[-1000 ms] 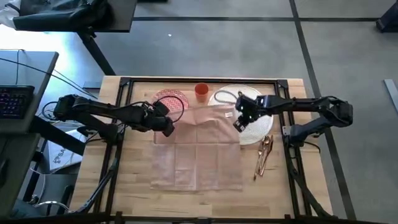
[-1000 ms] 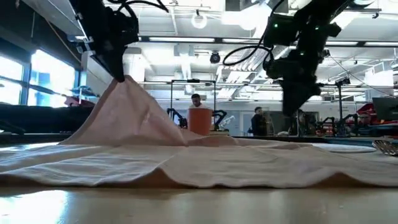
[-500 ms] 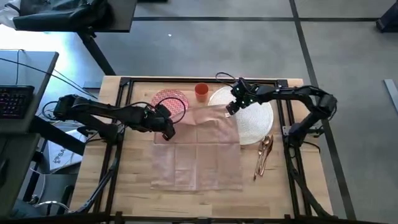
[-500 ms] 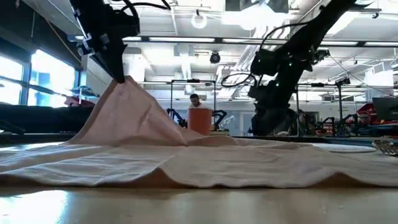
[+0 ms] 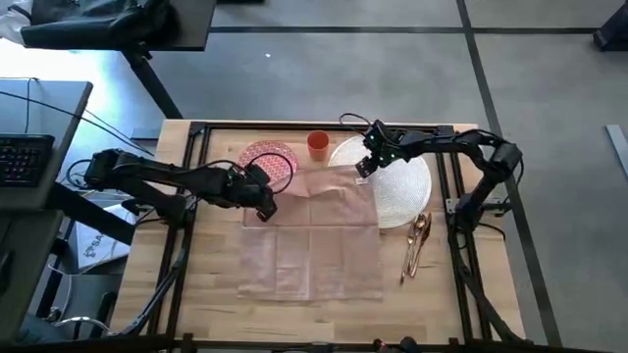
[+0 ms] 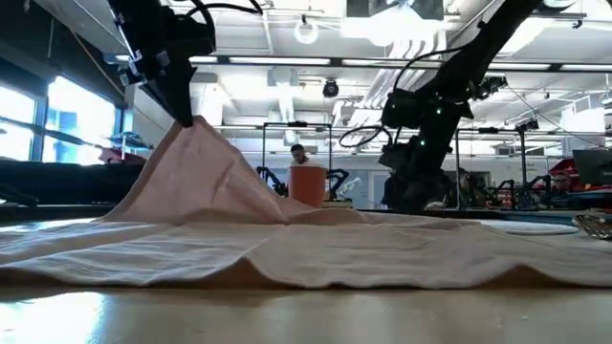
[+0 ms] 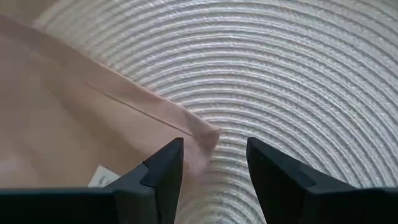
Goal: Set table place
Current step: Fold the pink napkin
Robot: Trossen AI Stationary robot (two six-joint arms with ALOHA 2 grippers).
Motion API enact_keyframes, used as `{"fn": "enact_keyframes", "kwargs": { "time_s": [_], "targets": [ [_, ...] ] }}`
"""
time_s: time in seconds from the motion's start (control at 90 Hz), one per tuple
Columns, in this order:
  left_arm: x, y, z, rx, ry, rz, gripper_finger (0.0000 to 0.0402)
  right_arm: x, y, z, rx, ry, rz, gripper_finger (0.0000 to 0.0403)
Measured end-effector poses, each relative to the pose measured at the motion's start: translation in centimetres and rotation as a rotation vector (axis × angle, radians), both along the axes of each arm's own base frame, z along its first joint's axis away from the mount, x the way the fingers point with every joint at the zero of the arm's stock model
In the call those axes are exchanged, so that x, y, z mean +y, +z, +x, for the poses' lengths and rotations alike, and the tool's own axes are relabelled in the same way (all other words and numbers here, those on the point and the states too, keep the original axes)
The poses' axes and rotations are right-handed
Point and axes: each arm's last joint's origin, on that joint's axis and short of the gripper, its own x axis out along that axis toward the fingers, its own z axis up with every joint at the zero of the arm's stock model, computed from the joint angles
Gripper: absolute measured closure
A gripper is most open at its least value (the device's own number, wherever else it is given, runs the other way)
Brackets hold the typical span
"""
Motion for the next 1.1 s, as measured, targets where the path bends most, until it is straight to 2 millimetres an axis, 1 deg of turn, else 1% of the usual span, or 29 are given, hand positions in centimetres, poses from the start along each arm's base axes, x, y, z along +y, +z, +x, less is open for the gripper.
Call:
{"fn": "enact_keyframes", "kwargs": {
  "time_s": [0.122, 0.222, 0.344, 0.544, 0.589, 0.656, 0.744, 0.911, 1.011, 1.1],
  "targets": [
    [0.0, 0.0, 0.0, -0.005, 0.007, -0.003, 0.0401, 0.0, -0.4, 0.1, -0.003, 0.002, 0.015, 0.0249],
    [0.0, 0.0, 0.0, -0.009, 0.014, -0.006, 0.0401, 0.0, -0.4, 0.1, -0.003, 0.003, 0.018, 0.0263],
    [0.0, 0.0, 0.0, -0.009, 0.013, -0.007, 0.0401, 0.0, -0.5, 0.2, -0.006, 0.008, 0.021, 0.0299],
    [0.0, 0.0, 0.0, -0.01, 0.015, -0.007, 0.0401, 0.0, -0.4, 0.3, -0.034, 0.028, 0.049, 0.0387],
    [0.0, 0.0, 0.0, -0.012, 0.019, -0.008, 0.0402, 0.1, -0.4, 0.3, -0.036, 0.036, 0.052, 0.0396],
    [0.0, 0.0, 0.0, -0.016, 0.025, -0.006, 0.0402, 0.1, -0.3, 0.2, -0.038, 0.033, 0.051, 0.0396],
    [0.0, 0.0, 0.0, -0.026, 0.045, 0.001, 0.0402, 0.1, 0.5, 0.1, -0.041, 0.03, 0.026, 0.0401],
    [0.2, 0.2, -0.1, -0.054, 0.093, 0.048, 0.0402, 0.4, 2.8, -0.5, -0.056, 0.043, -0.059, 0.0403],
    [0.3, 0.4, -0.2, -0.072, 0.124, 0.085, 0.0402, 0.7, 4.3, -0.9, -0.08, 0.08, -0.103, 0.0403],
    [0.4, 0.6, -0.3, -0.087, 0.128, 0.092, 0.0401, 1.3, 5.4, -1.2, -0.096, 0.142, -0.11, 0.0403]
  ]
}}
